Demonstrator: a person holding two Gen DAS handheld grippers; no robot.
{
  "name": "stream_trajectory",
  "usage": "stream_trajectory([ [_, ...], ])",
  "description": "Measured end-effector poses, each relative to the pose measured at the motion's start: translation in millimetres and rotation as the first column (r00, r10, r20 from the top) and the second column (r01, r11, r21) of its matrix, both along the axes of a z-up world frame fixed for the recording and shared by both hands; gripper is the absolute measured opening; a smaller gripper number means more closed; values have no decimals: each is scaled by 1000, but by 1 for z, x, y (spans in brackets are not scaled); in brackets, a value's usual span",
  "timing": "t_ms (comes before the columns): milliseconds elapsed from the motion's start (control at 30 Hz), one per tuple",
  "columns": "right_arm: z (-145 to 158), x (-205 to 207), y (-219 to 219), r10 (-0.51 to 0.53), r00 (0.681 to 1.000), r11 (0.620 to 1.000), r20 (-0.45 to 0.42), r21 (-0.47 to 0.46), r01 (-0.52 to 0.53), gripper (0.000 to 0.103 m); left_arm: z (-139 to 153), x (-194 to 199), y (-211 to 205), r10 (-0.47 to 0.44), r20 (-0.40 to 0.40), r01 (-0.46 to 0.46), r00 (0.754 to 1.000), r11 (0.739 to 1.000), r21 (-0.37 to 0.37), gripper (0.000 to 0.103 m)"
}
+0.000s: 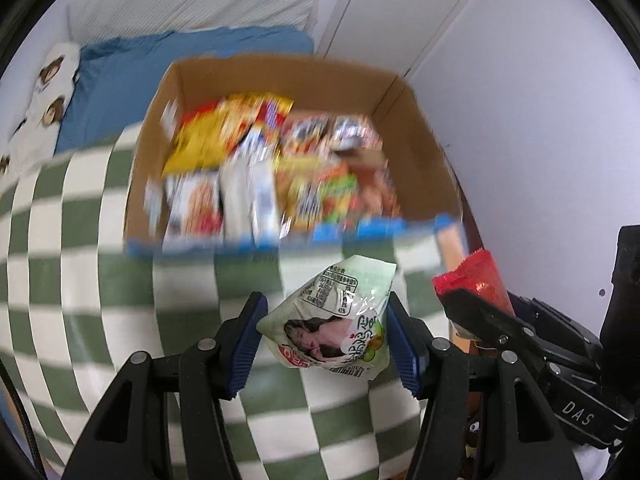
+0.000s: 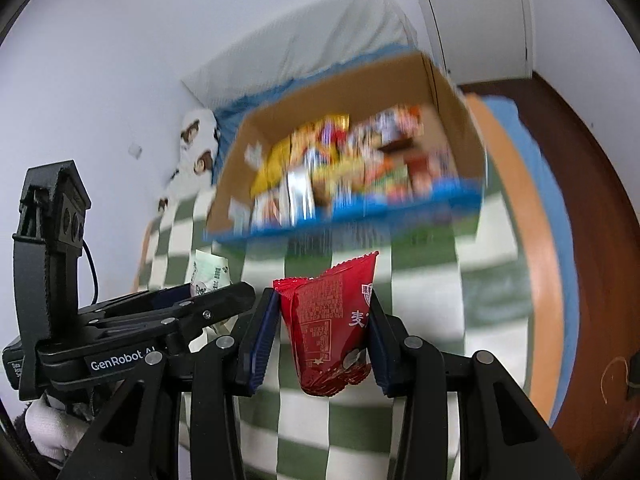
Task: Organize snacks
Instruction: 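Lift both packets and carry them toward the cardboard box, then lower both packets into the box and open both grippers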
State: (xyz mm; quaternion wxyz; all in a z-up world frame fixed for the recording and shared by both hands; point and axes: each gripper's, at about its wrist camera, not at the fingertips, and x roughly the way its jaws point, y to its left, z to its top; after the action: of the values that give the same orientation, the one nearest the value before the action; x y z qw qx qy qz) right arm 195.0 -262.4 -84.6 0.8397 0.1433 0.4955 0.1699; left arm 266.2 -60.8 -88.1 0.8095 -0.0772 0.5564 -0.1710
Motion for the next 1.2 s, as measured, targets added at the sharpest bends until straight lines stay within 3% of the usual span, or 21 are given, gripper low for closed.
stream_trajectory([
  [200, 18, 97, -7, -20, 998, 997, 53, -69, 24, 44, 6, 105, -26, -32, -4, 32, 999, 999, 32, 56],
  [367, 9, 182, -12, -33, 999, 988, 36, -151, 38, 44, -12, 195, -47, -49, -77, 51, 996, 998, 34, 56],
  [567, -12, 265, -17, -51, 999, 978, -16, -202, 47, 44, -39, 265, -61, -52, -156, 58, 986, 998, 34, 57],
  [667, -30, 297, -19, -40, 996, 982, -83, -188, 24, 45, -51, 278, -63, -48, -188, 55, 981, 998, 28, 59],
  [767, -44, 317, -27, -75, 990, 980, -119, -191, 51, 70, -64, 286, -59, -15, -223, 23, 975, 999, 33, 63],
  [800, -47, 322, -30, -75, 989, 983, -125, -176, 52, 79, -67, 288, -58, -14, -229, 21, 973, 999, 27, 70],
  [833, -50, 324, -33, -75, 989, 986, -131, -161, 53, 79, -69, 290, -58, -13, -230, 22, 973, 999, 38, 83],
  [867, -52, 326, -34, -79, 988, 985, -132, -160, 57, 79, -71, 289, -58, -12, -221, 26, 975, 998, 60, 86],
  [1200, -54, 304, -20, -53, 988, 972, -142, -234, 19, 90, -74, 264, -44, 7, -200, 13, 980, 995, 98, 87],
])
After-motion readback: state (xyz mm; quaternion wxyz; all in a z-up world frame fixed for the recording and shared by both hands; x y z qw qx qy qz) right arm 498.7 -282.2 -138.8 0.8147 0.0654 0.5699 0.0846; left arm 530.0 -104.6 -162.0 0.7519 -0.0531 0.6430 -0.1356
